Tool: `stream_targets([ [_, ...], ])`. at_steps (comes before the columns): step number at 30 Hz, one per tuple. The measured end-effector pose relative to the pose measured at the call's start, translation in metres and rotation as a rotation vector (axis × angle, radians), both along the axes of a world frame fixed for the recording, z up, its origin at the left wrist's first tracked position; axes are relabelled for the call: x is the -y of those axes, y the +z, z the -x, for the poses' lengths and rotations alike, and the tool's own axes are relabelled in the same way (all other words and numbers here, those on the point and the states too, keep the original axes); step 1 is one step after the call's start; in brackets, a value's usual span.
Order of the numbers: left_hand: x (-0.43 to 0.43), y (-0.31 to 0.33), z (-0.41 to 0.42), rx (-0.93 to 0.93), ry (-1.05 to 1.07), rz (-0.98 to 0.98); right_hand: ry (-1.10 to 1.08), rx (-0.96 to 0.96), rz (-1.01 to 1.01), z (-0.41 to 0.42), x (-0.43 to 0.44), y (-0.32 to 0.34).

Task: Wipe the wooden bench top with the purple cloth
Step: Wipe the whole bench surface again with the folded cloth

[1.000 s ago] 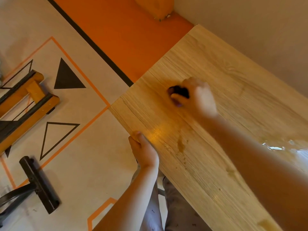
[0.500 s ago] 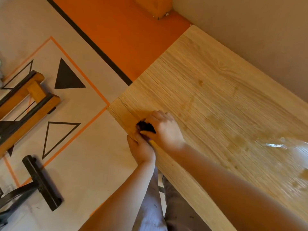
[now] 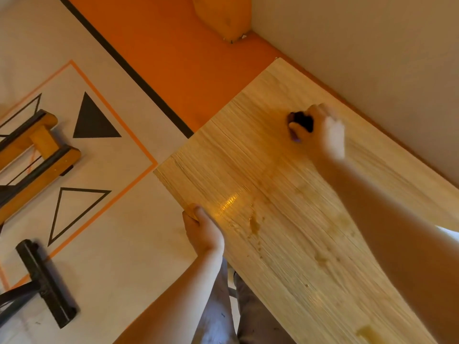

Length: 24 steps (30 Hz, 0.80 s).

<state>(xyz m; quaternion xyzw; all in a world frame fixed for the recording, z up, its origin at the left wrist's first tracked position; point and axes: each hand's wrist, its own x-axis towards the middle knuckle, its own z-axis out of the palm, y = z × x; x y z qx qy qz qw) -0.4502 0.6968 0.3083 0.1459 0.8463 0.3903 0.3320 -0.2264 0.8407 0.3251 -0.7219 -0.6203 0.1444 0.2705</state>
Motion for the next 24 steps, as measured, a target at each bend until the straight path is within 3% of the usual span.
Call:
stream_targets([
  [5, 0.001, -0.001, 0.0, -0.02, -0.006, 0.009, 0.392, -0.051, -0.006, 0.082, 0.055, -0.007],
  [9, 0.002, -0.004, 0.001, -0.012, -0.006, 0.006, 0.579, -0.037, -0.007, 0.083, 0.061, -0.005],
  [18, 0.001, -0.006, 0.002, -0.031, -0.006, 0.03, -0.103, 0.021, 0.057, -0.055, -0.026, 0.003],
  [24, 0.002, -0.006, 0.004, -0.073, -0.04, 0.044, -0.393, -0.113, 0.028, -0.065, 0.006, 0.003],
])
